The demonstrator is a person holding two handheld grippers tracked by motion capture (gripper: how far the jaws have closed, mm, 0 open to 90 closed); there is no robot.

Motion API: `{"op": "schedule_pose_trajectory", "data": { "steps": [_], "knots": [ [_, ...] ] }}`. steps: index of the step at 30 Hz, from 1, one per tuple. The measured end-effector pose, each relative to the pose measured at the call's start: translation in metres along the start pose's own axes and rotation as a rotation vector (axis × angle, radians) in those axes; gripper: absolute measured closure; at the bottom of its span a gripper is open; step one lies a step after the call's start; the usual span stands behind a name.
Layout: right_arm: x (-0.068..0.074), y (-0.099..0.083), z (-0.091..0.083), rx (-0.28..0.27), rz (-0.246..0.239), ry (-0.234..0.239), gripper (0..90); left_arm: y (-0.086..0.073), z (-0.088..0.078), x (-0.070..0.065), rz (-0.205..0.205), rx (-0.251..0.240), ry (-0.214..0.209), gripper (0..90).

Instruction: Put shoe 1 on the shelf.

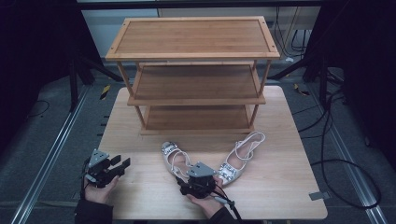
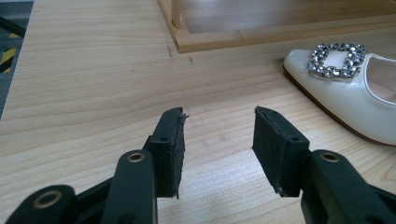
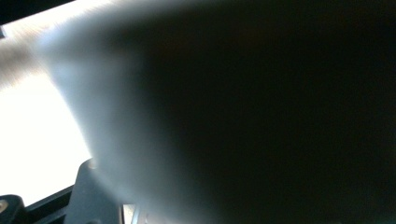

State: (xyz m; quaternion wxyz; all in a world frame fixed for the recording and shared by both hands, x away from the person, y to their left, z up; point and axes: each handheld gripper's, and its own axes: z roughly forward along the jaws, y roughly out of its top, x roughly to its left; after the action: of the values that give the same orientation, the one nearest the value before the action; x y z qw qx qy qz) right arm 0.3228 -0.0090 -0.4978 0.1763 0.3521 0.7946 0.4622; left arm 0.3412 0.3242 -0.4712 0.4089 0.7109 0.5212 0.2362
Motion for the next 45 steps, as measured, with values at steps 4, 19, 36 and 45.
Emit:
{"op": "schedule_pose_trajectory", "data": {
  "steps": [4,19,36,45],
  "knots": [
    [-0.001,0.002,-0.004,-0.007,0.008,0.004,39.0,0.0,0.0,0.0,-0.002,0.0,-0.001,52.5],
    [-0.007,0.026,-0.016,-0.104,0.05,-0.018,39.0,0.001,-0.001,0.0,0.004,-0.006,0.01,52.5],
    [-0.02,0.077,0.027,-0.175,0.128,-0.112,39.0,0.002,-0.003,0.003,0.008,-0.024,0.048,43.9],
    [-0.035,0.082,0.071,-0.139,0.168,-0.179,39.0,0.002,-0.004,0.006,0.006,-0.027,0.069,41.2]
  ]
}}
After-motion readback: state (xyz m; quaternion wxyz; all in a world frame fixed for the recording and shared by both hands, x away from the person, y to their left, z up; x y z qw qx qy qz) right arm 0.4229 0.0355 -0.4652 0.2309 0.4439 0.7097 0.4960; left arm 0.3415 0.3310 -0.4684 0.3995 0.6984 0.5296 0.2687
